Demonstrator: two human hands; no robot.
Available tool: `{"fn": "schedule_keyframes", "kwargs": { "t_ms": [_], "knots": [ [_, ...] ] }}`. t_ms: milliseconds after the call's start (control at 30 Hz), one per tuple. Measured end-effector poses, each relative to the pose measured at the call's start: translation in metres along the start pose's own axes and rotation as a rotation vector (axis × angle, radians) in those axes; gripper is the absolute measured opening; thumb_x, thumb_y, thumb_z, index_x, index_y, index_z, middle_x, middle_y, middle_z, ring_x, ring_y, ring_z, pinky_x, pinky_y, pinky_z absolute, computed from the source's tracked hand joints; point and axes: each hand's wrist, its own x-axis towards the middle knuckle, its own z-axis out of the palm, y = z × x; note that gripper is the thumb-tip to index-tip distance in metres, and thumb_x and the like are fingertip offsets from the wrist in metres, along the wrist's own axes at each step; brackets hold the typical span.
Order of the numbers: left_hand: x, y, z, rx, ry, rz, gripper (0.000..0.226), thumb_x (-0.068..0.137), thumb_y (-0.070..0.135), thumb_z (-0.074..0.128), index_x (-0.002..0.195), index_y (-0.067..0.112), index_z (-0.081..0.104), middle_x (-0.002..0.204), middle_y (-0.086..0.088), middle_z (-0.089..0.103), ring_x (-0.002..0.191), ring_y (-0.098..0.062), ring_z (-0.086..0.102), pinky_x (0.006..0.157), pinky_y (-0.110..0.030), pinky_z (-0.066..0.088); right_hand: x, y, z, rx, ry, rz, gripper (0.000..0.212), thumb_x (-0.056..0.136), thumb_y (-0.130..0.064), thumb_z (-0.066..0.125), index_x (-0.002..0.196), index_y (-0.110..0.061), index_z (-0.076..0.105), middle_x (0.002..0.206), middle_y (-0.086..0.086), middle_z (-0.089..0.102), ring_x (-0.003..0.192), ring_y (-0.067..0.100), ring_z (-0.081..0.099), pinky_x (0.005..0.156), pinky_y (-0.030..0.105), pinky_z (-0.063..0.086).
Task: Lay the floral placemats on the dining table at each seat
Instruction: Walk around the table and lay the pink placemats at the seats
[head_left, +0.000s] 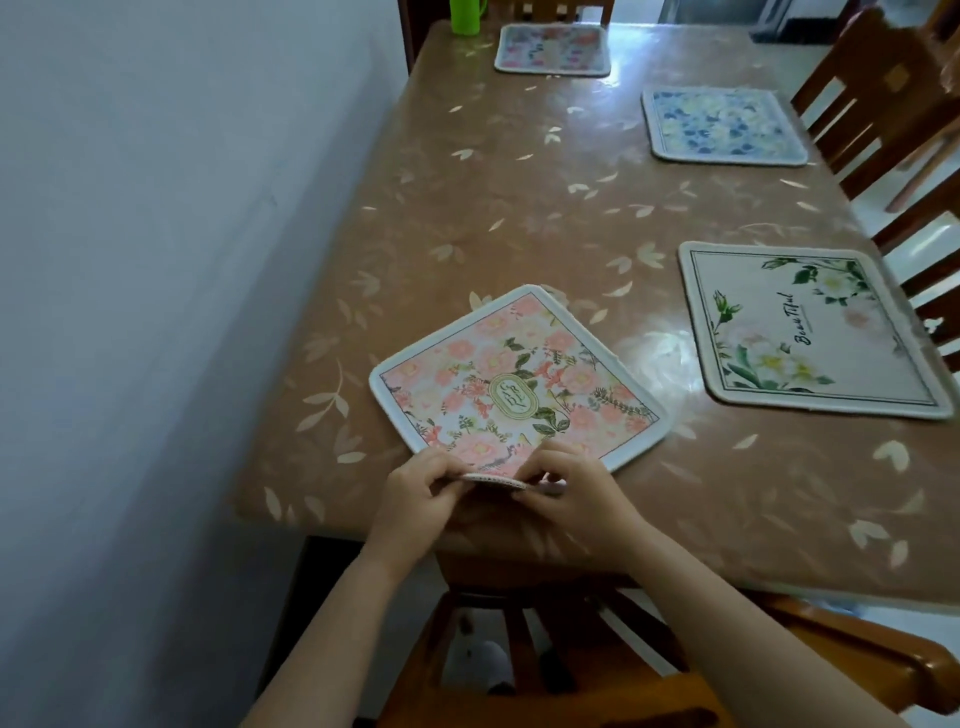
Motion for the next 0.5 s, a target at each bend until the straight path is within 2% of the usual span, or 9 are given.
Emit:
{"fn": "schedule_keyframes", "kwargs": {
  "t_ms": [200,300,400,500],
  "knots": [
    [-0.007,-0.007,-0.015,-0.017,0.038,-0.04,0.012,0.073,0.002,0.073,0.081,0.011,0.069,0.085,0.0,0.067,0.084,-0.004,0.06,0.074,-0.01,0.044,0.005,0.01,-0.003,-0.05,-0.002,0.028,0.005,0.075,-0.007,0.071,0.077,-0.009,0.067,0.082,0.003,0.059,0.076,0.01,0.056,0.069,0.01,0.042],
    [-0.013,-0.003,-0.013,-0.006,-0.004,-0.015,0.016,0.071,0.009,0.076,0.082,0.018,0.068,0.085,0.005,0.065,0.084,-0.001,0.059,0.074,-0.01,0.043,0.011,0.006,0.004,-0.072,0.005,-0.003,0.005,0.074,-0.007,0.072,0.075,-0.01,0.068,0.077,-0.004,0.056,0.071,0.003,0.052,0.064,0.009,0.039],
    [-0.018,0.001,-0.007,-0.024,-0.033,0.032,0.015,0.073,0.007,0.074,0.082,0.018,0.068,0.083,0.005,0.063,0.082,-0.003,0.059,0.074,-0.013,0.046,0.016,-0.002,0.017,-0.084,-0.005,-0.032,0.004,0.073,-0.009,0.073,0.075,-0.009,0.069,0.075,-0.006,0.054,0.068,0.0,0.049,0.064,0.009,0.038],
    [-0.019,-0.001,-0.006,0.004,-0.007,0.047,0.011,0.077,0.005,0.07,0.08,0.015,0.067,0.08,0.002,0.062,0.079,-0.006,0.058,0.071,-0.018,0.048,0.019,-0.005,0.03,-0.08,-0.006,-0.046,0.006,0.072,-0.009,0.074,0.075,-0.008,0.069,0.075,-0.006,0.054,0.069,0.006,0.051,0.063,0.009,0.038]
  ]
}}
